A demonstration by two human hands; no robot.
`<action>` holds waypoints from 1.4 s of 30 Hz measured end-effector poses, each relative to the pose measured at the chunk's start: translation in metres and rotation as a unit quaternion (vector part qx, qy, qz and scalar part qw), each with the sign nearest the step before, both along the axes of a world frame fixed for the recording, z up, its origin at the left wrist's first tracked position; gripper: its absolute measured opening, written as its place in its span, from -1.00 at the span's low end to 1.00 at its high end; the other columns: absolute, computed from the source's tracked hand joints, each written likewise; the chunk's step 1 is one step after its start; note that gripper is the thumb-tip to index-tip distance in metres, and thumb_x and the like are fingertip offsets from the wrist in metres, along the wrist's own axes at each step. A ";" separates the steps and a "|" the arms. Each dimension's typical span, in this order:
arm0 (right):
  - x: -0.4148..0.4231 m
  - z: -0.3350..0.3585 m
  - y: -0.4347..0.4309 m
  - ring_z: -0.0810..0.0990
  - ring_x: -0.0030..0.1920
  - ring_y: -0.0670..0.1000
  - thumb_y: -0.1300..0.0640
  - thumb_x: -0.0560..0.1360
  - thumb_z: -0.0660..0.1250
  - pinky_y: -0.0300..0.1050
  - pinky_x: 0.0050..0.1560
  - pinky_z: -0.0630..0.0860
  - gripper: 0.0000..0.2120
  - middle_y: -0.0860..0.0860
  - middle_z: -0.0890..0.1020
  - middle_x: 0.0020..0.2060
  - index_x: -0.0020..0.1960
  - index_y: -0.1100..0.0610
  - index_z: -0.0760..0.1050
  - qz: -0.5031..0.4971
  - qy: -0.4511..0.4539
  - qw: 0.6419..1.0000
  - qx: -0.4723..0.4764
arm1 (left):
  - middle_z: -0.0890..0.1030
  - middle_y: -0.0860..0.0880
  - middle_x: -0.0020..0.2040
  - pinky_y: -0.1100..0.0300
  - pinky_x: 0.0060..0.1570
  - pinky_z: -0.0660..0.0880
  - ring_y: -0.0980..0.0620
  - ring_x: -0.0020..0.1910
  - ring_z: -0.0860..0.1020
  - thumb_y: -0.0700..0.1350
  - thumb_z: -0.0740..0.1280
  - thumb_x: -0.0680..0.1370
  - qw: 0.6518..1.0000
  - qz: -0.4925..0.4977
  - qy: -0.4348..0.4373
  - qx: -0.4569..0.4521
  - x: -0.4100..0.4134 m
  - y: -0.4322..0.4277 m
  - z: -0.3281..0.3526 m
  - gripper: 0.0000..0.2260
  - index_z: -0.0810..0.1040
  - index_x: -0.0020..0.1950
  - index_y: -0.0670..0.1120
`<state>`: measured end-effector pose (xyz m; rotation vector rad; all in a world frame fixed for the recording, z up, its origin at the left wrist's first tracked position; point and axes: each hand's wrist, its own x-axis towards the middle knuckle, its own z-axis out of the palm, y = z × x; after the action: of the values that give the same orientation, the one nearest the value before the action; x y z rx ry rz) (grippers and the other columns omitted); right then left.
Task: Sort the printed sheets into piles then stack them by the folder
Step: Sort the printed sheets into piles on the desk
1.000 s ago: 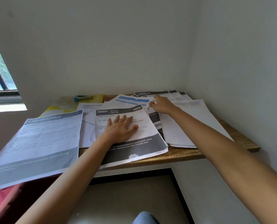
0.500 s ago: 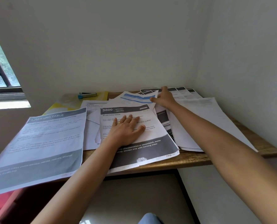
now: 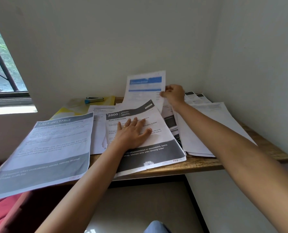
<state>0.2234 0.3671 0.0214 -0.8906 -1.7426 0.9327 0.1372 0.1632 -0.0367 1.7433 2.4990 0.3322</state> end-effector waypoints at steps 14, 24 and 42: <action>0.109 0.099 0.036 0.60 -0.25 -0.01 0.27 0.39 0.32 -0.11 -0.17 0.61 -0.94 0.00 0.61 -0.27 -0.22 0.16 0.55 -0.179 0.157 0.969 0.058 | -0.03 -0.05 0.59 -0.21 0.46 -0.21 -0.06 0.56 -0.05 0.40 -0.17 0.47 0.998 -0.015 -0.017 0.065 0.003 0.003 0.023 -0.26 -0.10 0.58 0.09; 0.172 0.059 0.040 0.32 -0.39 -0.01 0.32 0.37 0.31 -0.12 -0.40 0.18 -0.67 0.06 0.33 -0.47 -0.47 0.11 0.26 -0.207 -0.105 0.967 0.099 | 0.12 -0.06 0.57 -0.27 0.44 0.09 -0.12 0.52 0.17 0.45 -0.07 0.47 0.972 -0.107 -0.120 0.172 0.043 0.031 0.044 -0.20 0.01 0.57 -0.01; 0.176 -0.054 -0.005 -0.30 0.52 0.05 -0.20 0.62 -0.16 0.12 0.48 -0.30 -0.39 0.00 -0.28 0.52 0.54 0.01 -0.29 0.113 -0.566 0.807 0.125 | 0.10 -0.04 0.57 -0.20 0.49 -0.11 -0.05 0.54 0.05 0.28 -0.02 0.59 0.990 -0.142 -0.012 0.012 0.085 0.049 0.013 -0.36 0.03 0.57 -0.04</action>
<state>0.3995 0.3625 -0.0325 -1.1770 -2.9529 0.2070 0.2225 0.2117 -0.0232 2.0542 2.1969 0.3607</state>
